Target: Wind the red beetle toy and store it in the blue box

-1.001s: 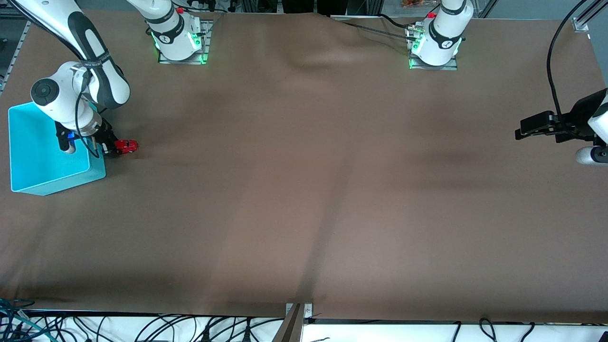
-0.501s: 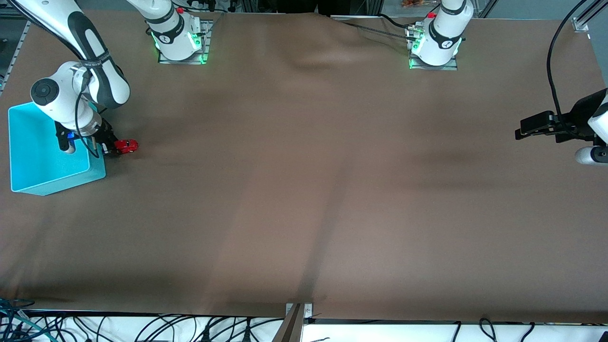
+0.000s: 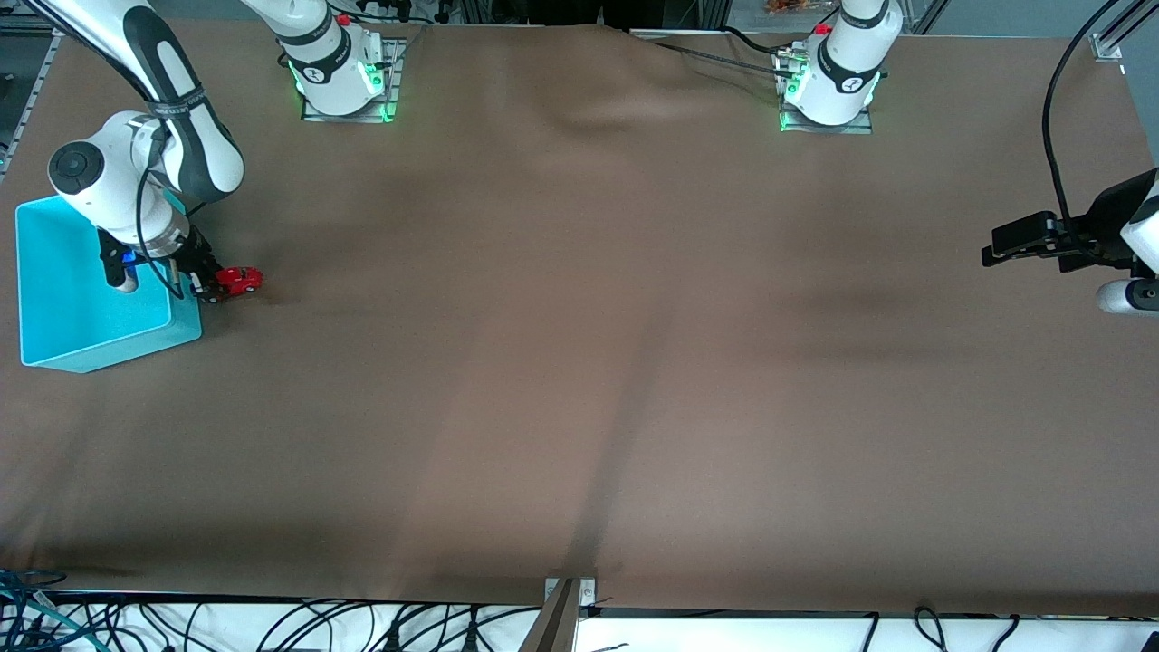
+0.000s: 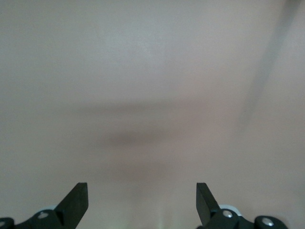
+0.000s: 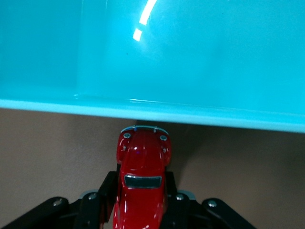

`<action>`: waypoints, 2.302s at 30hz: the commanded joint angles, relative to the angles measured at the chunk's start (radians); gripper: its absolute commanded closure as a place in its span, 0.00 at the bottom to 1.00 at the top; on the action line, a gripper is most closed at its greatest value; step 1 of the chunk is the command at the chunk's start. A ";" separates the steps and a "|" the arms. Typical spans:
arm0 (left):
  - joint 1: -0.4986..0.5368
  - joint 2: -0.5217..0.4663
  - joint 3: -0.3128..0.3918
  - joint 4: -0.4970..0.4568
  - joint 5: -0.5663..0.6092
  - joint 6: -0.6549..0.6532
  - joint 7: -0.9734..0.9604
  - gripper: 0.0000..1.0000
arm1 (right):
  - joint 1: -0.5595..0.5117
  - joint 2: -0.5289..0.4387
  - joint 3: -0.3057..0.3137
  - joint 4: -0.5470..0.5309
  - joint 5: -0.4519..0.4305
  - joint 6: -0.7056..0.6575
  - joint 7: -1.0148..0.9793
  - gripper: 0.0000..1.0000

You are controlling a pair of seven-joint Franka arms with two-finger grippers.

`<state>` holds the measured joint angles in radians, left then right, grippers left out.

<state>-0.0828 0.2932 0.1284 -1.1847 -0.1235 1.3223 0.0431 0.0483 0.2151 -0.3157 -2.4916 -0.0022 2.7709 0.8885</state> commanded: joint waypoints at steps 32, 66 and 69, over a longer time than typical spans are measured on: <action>-0.002 -0.006 0.000 0.010 0.007 -0.015 0.018 0.00 | 0.007 -0.255 0.035 0.031 -0.205 -0.327 -0.060 1.00; -0.002 -0.006 0.000 0.010 0.007 -0.015 0.018 0.00 | -0.050 -0.358 0.044 0.096 -0.231 -0.500 -0.692 1.00; -0.002 -0.006 0.000 0.010 0.007 -0.015 0.018 0.00 | -0.065 -0.362 0.041 0.105 -0.231 -0.528 -0.746 1.00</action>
<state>-0.0828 0.2932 0.1284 -1.1847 -0.1235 1.3223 0.0432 0.0128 -0.1188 -0.2738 -2.4039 -0.2142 2.3011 0.2350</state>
